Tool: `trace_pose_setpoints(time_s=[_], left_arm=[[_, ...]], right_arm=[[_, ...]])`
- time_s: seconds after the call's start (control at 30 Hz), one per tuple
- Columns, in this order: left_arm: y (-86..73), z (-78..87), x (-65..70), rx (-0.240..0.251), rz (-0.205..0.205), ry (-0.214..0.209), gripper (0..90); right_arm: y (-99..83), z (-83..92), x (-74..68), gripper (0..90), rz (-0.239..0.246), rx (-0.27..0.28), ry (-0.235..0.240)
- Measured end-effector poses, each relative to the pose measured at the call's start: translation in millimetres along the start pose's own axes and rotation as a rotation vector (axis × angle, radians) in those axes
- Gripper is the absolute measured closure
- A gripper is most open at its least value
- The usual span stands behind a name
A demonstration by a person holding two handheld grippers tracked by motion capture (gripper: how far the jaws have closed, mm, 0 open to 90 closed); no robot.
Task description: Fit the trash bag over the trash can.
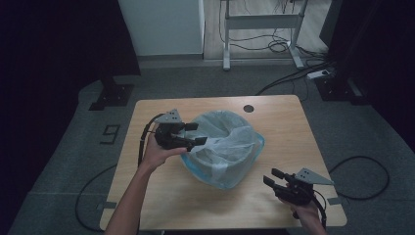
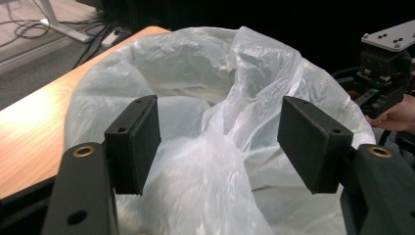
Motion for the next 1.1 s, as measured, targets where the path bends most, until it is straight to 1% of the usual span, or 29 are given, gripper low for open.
trace_pose_setpoints(time_s=[0.07,0.2,0.33,0.43,0.53,0.63,0.7,0.73,0.83,1.0,1.1], left_arm=[[-1.8,3.0,-0.3,0.006,0.005,0.004,31.7],[-1.4,6.2,-0.6,0.012,0.001,0.014,32.0],[5.7,-0.5,1.3,-0.005,-0.015,0.007,33.4],[13.8,-12.4,5.1,-0.028,-0.033,-0.011,34.1],[21.6,-27.4,9.6,-0.062,-0.056,-0.026,34.5],[29.2,-44.1,15.8,-0.108,-0.084,-0.05,38.1],[33.2,-56.2,19.3,-0.145,-0.104,-0.056,38.6],[35.1,-63.0,21.5,-0.17,-0.122,-0.062,39.5],[38.8,-76.1,25.6,-0.208,-0.14,-0.067,41.5],[40.5,-92.0,30.5,-0.252,-0.154,-0.085,46.7],[37.1,-98.8,30.1,-0.283,-0.156,-0.082,49.5]], right_arm=[[-0.2,0.0,0.4,47.1,0.001,0.0,-0.002],[-0.7,-0.1,0.9,47.1,0.001,-0.002,-0.004],[-1.0,-0.6,1.0,47.1,0.001,-0.002,-0.005],[-1.4,-0.1,1.1,47.1,0.002,-0.004,-0.007],[-1.2,0.9,2.6,47.1,-0.004,-0.002,-0.009],[-1.1,1.6,4.0,47.1,-0.005,0.0,-0.01],[-0.9,2.1,4.4,47.1,-0.005,0.001,-0.01],[-0.8,2.4,4.5,47.1,-0.005,0.001,-0.01],[-0.6,3.6,5.0,47.1,-0.003,0.002,-0.012],[0.3,6.3,6.7,47.1,-0.006,0.007,-0.014],[0.7,7.2,7.3,47.1,-0.007,0.01,-0.015]])
Point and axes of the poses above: each handheld gripper's, and its own axes: z roughly backward along the jaws, y roughly out of its top, x roughly to its right, the point moved 9 cm from there along -z, roughly forward along the jaws, and after that the axes turned 2 degrees about -z, right-handed, at the moved point
